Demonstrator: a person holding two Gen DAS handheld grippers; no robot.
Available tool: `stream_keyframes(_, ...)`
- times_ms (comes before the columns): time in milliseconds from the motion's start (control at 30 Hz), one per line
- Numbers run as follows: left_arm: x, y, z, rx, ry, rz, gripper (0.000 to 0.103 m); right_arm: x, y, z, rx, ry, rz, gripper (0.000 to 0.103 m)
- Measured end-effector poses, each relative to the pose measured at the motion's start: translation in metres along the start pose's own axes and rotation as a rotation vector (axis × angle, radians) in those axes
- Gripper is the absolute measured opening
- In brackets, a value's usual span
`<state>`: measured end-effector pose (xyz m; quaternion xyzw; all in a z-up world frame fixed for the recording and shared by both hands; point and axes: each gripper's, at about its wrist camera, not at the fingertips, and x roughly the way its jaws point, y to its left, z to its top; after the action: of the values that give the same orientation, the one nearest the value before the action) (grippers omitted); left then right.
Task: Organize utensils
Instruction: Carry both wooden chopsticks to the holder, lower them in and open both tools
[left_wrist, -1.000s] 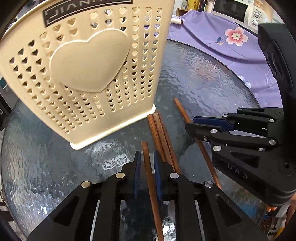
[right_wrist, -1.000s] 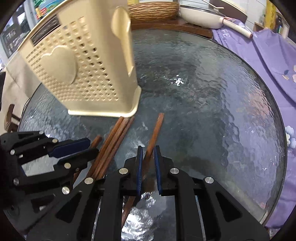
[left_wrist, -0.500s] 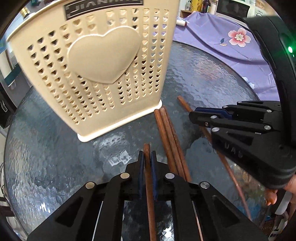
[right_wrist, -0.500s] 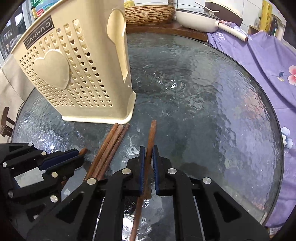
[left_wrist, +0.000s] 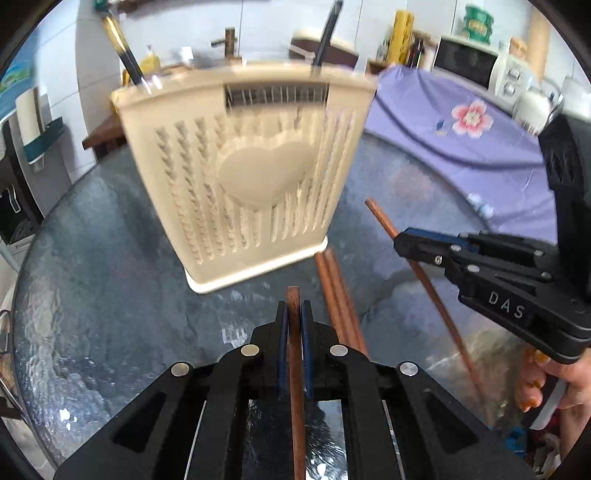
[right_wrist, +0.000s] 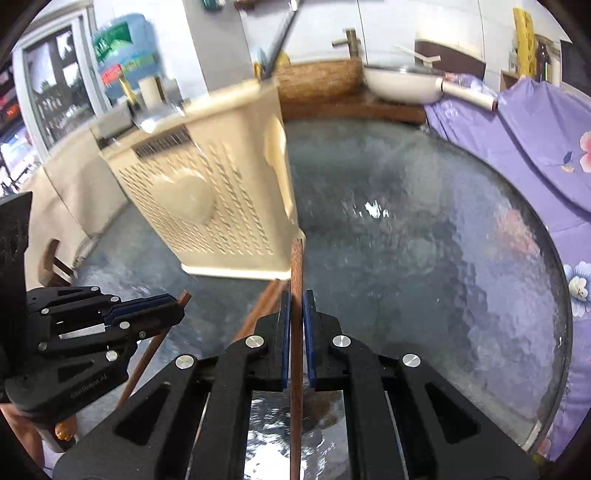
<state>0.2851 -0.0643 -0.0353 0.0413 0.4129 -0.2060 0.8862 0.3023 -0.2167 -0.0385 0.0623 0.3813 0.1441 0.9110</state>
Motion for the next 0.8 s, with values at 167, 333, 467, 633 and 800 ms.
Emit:
stream_keyframes(167,-0.047,0.004,0.008,-0.027,-0.111,-0.044,0.007,-0.034,0.000,0.010,0.036,-0.077,0.093,0.008)
stream_keyframes(333,-0.091,0.009,0.011,-0.053,-0.208,-0.067,0.007,-0.082,0.003,0.018,0.046,-0.195,0.148,0.008)
stream_keyframes(467,-0.119,0.009,0.016,-0.075,-0.280,-0.092,0.007,-0.114,0.012,0.019,0.020,-0.263,0.167,0.008)
stream_keyframes(633,-0.141,0.003,0.020,-0.062,-0.343,-0.087,0.007,-0.136,0.025,0.021,-0.016,-0.303,0.187,0.008)
stream_keyframes(800,-0.152,-0.003,0.024,-0.041,-0.367,-0.080,0.007,-0.147,0.039,0.027,-0.051,-0.327,0.189,0.008)
